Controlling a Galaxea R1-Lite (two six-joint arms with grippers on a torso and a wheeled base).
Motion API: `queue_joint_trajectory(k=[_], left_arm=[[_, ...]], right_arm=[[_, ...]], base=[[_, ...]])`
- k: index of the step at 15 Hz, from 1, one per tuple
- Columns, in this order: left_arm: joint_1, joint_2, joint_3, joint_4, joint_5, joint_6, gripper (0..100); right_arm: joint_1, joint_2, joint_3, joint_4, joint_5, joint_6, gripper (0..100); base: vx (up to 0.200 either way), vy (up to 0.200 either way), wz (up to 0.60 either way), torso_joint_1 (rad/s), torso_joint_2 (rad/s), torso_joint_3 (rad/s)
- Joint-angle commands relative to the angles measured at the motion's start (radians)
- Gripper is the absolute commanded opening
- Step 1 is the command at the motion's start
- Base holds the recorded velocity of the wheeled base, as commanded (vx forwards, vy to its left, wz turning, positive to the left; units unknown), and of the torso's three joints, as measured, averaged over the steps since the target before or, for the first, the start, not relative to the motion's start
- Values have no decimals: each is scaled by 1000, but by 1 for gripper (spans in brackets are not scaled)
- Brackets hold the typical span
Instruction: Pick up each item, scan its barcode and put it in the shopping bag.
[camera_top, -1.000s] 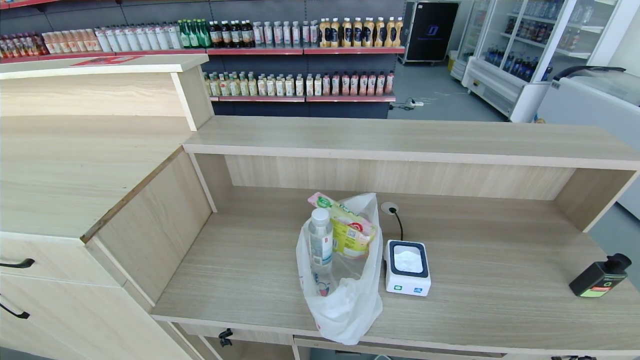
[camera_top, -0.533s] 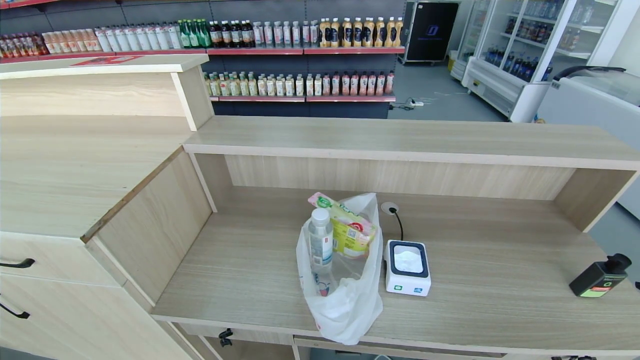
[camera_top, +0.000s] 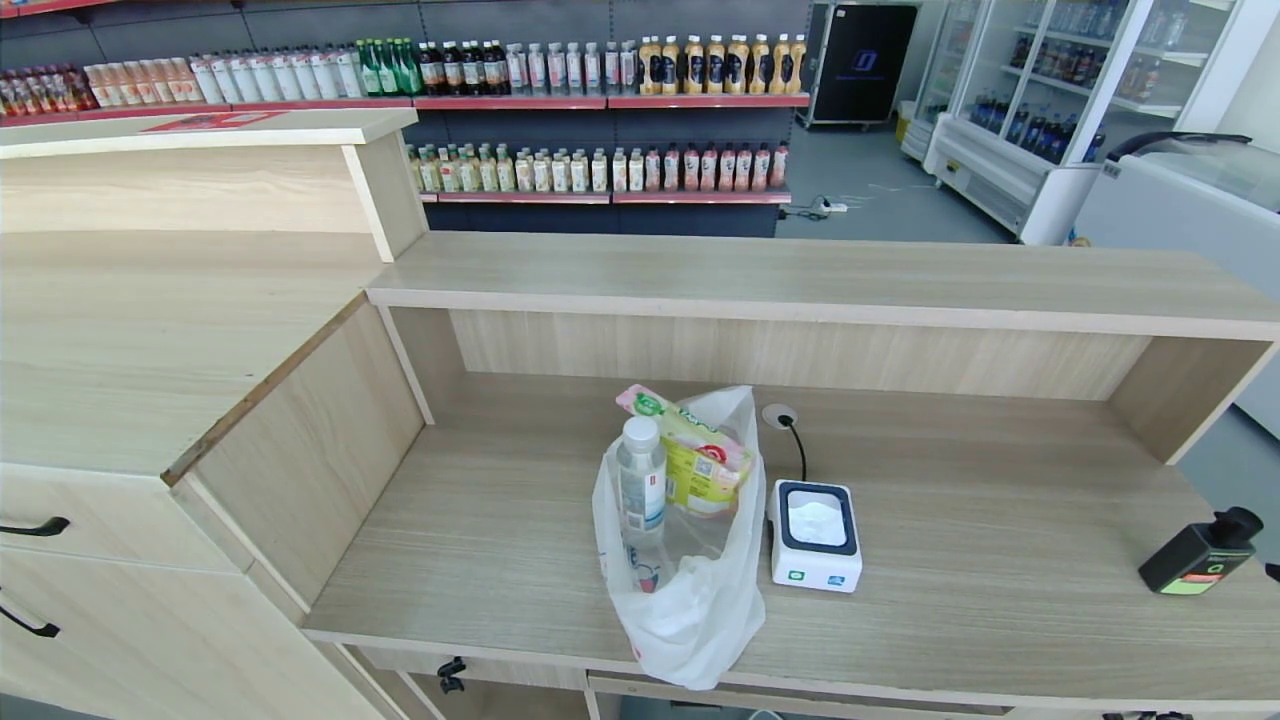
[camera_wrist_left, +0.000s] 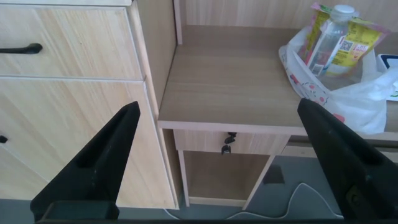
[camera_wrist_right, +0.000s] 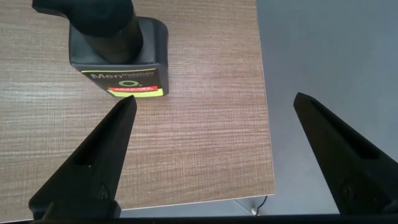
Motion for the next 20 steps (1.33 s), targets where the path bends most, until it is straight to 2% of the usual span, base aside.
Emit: queue_joint_trajectory(k=[1,3,13,20], left_arm=[[0,1,0,0,0,0,100],[0,1,0,0,0,0,100],[0,1,0,0,0,0,100],[0,1,0,0,0,0,100]], right_arm=[[0,14,0,-6,0,7,100],[0,20,3,-20,0,7,100],[162,22,20,-44,2,47,100],[187,46,27,-46,0,41,100]], base=[[0,0,0,0,0,0],[0,0,0,0,0,0],[0,0,0,0,0,0],[0,0,0,0,0,0]])
